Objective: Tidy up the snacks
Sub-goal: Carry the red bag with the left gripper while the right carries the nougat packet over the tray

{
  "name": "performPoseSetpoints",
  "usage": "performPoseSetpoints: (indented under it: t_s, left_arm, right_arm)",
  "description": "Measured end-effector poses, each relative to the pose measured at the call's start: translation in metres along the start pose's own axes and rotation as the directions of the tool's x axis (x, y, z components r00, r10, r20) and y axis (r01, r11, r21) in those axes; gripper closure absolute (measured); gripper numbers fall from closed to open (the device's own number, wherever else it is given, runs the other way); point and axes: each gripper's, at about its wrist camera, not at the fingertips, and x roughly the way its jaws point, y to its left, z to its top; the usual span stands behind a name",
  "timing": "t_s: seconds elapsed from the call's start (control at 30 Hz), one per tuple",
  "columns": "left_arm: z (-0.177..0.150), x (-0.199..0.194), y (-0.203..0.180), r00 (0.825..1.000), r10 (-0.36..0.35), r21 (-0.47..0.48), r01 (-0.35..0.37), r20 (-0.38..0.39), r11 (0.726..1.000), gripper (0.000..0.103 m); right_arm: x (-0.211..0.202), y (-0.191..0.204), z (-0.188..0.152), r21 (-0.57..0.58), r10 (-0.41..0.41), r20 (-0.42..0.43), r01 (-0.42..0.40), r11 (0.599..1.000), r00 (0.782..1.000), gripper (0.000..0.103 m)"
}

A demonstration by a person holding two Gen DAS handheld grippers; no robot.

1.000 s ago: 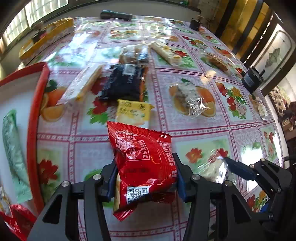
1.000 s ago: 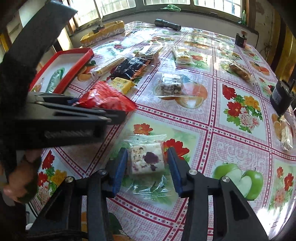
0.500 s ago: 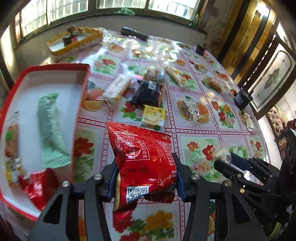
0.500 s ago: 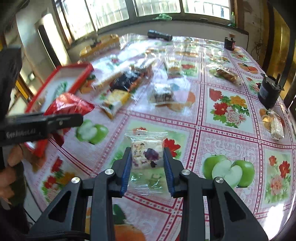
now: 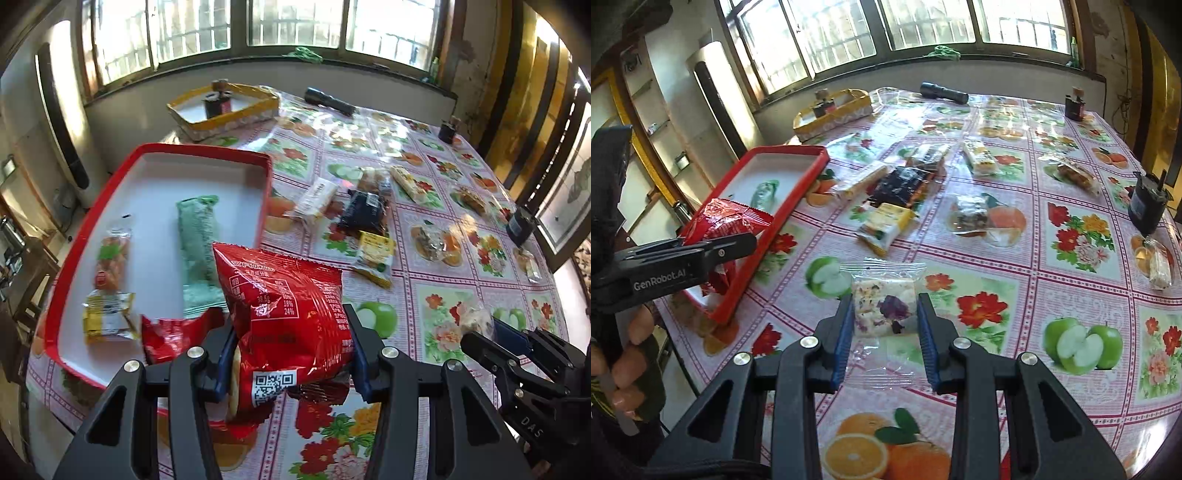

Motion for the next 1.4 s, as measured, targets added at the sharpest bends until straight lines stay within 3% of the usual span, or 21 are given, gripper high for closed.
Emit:
performPoseSetpoints:
  t_s: [0.83, 1.4]
  left_arm:
    - [-0.006, -0.024, 0.027, 0.993, 0.090, -0.045, -0.087, 0.080, 0.995, 0.053]
    - [-0.001, -0.020, 0.098, 0.986, 0.154, -0.191, -0.139, 0.067, 0.972, 0.053]
  right_arm:
    - [-0.004, 0.038, 0.010, -0.062, 0.045, 0.020, -0.044, 0.997, 0.999, 0.068]
    - [0.019, 0.064, 0.029, -0.086, 0.096, 0.008, -0.095, 0.992, 0.995, 0.068]
